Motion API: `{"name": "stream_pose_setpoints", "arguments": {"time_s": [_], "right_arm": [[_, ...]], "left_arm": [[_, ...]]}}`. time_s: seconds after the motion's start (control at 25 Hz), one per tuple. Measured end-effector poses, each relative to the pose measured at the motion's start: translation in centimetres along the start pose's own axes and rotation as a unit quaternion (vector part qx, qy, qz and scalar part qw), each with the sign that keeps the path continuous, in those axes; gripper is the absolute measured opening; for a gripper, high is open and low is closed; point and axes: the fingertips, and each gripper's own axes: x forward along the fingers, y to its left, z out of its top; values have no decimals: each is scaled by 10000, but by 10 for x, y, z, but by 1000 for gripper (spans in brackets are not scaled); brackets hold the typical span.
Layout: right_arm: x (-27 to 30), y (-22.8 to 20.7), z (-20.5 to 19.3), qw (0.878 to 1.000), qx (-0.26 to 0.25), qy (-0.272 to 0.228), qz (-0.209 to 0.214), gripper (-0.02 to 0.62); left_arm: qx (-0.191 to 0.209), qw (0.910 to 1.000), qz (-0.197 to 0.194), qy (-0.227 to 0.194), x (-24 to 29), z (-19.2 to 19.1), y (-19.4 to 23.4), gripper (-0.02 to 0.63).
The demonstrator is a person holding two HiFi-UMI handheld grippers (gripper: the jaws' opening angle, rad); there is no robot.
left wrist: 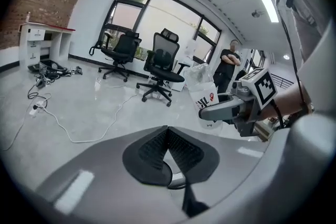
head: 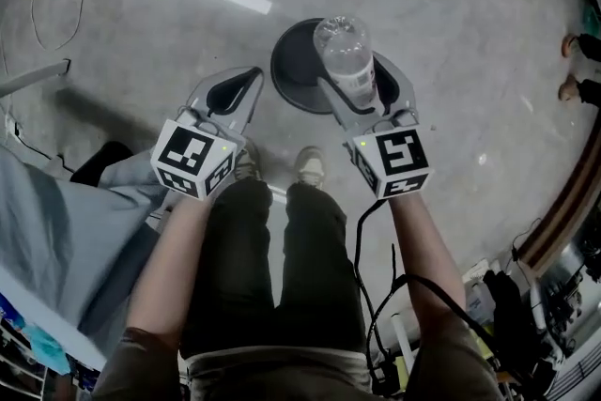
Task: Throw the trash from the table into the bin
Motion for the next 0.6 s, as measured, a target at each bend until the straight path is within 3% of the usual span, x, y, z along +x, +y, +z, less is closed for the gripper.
{"name": "stream_pose_setpoints", "arguments": {"time_s": [0.32,0.6], "right_arm": [[86,2,-119,9988,5,433,221,324],[105,20,-174,9950,-255,886,375,328]], "left_arm": [[-113,9995,-17,288,59,-111,34,0],[-127,9986,-142,489,61,-151,29,0]]}}
